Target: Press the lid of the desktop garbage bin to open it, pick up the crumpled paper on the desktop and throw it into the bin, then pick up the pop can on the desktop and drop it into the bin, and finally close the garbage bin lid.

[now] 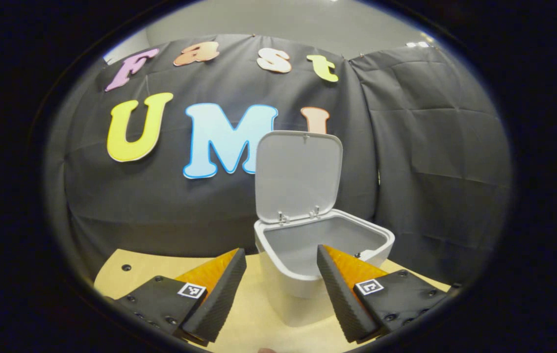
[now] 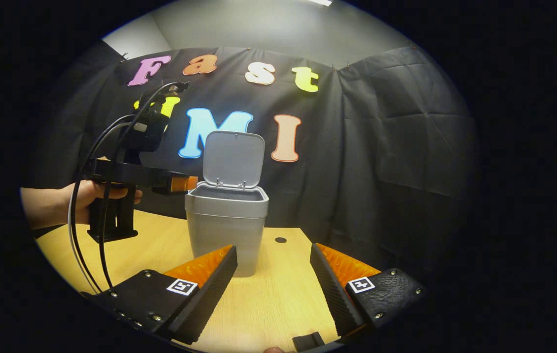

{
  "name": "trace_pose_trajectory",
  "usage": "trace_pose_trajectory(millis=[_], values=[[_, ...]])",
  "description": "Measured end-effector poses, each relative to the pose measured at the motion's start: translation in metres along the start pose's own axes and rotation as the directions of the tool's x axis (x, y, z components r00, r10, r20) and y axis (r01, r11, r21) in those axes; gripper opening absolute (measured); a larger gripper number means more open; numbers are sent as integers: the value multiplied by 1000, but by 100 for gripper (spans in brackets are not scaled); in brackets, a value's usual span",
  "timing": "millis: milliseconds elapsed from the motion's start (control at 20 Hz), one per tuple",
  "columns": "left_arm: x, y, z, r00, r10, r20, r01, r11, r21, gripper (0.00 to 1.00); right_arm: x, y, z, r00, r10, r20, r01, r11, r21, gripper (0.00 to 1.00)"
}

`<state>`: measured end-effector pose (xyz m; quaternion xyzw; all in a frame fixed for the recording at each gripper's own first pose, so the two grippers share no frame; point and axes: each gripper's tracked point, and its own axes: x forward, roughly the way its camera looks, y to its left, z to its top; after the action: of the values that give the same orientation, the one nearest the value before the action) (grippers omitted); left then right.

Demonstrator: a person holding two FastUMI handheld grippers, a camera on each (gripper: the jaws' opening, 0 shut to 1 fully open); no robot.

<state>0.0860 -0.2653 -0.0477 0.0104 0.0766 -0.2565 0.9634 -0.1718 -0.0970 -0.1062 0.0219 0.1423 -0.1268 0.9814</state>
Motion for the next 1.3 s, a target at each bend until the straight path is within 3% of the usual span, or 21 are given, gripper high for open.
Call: trace_pose_trajectory(millis=[550, 650, 750, 1050, 1300], values=[[-84, 39, -33, 996, 90, -15, -89, 994, 55, 96, 5, 73, 12, 984, 179, 18, -179, 984, -5, 96], [-101, 45, -40, 995, 101, -20, -100, 994, 47, 92, 4, 83, 12, 980, 201, 14, -201, 980, 1, 96], [-118, 53, -48, 993, 117, -30, -117, 993, 25, 98, 2, 92, 10, 976, 217, 9, -217, 976, 10, 96], [-170, 81, -73, 983, 164, -77, -167, 985, -35, 95, -3, 120, -2, 963, 270, -21, -268, 961, 61, 96], [-214, 102, -83, 974, 211, -89, -214, 976, -28, 98, -7, 149, -23, 942, 327, -77, -320, 943, 93, 96]])
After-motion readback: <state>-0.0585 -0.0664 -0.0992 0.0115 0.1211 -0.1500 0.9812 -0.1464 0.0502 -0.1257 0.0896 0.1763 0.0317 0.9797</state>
